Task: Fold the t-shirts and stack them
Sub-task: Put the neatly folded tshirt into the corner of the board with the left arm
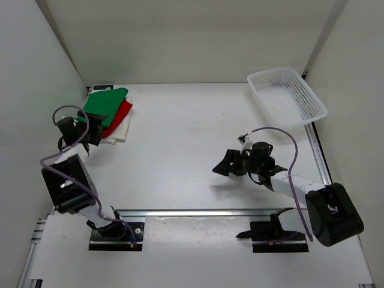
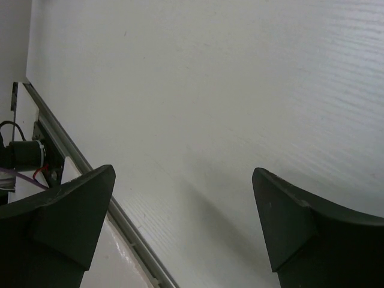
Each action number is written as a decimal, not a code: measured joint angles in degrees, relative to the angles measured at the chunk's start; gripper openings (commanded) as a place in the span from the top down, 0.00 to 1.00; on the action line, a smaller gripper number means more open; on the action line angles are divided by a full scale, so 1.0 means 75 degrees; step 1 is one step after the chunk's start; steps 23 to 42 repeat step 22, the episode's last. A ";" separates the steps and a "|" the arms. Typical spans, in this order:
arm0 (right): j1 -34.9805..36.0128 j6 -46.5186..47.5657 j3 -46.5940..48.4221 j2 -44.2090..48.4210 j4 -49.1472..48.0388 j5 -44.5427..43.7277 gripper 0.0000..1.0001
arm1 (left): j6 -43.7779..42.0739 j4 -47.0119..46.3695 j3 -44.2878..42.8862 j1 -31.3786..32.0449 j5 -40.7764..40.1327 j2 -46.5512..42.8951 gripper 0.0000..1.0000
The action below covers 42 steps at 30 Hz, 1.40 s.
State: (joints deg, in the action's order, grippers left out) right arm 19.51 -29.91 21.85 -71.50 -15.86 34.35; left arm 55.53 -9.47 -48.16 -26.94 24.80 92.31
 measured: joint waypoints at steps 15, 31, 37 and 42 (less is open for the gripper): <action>0.1195 0.0227 -0.0332 0.0560 0.0364 -0.1151 0.01 | -0.1923 0.0868 0.1495 0.4975 -0.1087 -0.2623 0.02; 0.1029 0.0254 -0.0635 0.0988 0.0478 -0.1241 0.01 | -0.2221 0.0866 0.2605 0.5648 -0.0968 -0.3022 0.01; 0.1029 0.0254 -0.0635 0.0988 0.0478 -0.1241 0.01 | -0.2221 0.0866 0.2605 0.5648 -0.0968 -0.3022 0.01; 0.1029 0.0254 -0.0635 0.0988 0.0478 -0.1241 0.01 | -0.2221 0.0866 0.2605 0.5648 -0.0968 -0.3022 0.01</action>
